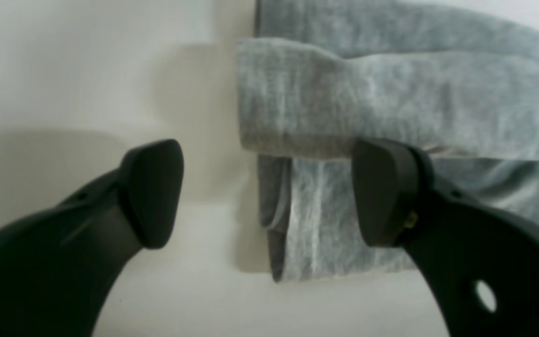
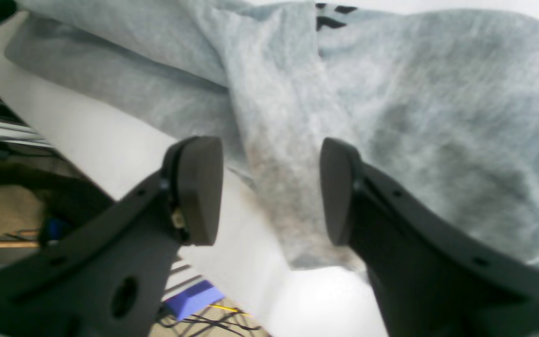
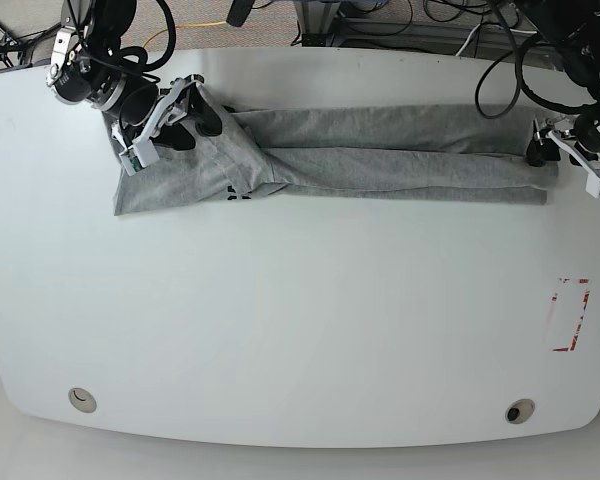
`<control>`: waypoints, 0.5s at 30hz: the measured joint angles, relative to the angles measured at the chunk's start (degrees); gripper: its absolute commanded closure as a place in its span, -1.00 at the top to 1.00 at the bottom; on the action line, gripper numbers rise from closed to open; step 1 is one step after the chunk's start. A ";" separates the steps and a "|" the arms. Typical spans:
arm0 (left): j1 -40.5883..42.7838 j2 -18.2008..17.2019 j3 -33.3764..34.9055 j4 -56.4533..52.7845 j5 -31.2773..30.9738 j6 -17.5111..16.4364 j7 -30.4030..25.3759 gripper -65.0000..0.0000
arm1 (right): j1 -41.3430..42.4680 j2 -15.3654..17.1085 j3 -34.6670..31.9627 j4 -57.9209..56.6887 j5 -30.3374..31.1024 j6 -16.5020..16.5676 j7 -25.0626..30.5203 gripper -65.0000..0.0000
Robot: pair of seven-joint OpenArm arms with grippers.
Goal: Fold the T-shirt properly
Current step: 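Adjust the folded strip ends with both grippers, pressing them flat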
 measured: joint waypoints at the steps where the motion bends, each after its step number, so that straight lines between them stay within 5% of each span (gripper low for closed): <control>1: -0.04 -0.24 -0.09 -1.42 -0.81 0.04 -0.07 0.63 | 0.39 0.09 0.02 0.02 -0.87 -0.02 0.07 -0.02; 6: -0.22 -1.18 -0.11 -7.89 -6.43 -0.02 -1.20 0.63 | 0.74 0.09 0.02 0.02 -2.36 0.00 0.42 -0.02; 15: -2.97 -1.38 2.29 -10.16 -6.49 -0.02 -1.77 0.63 | 1.55 -0.20 -0.11 -0.44 -2.89 0.00 0.04 -0.02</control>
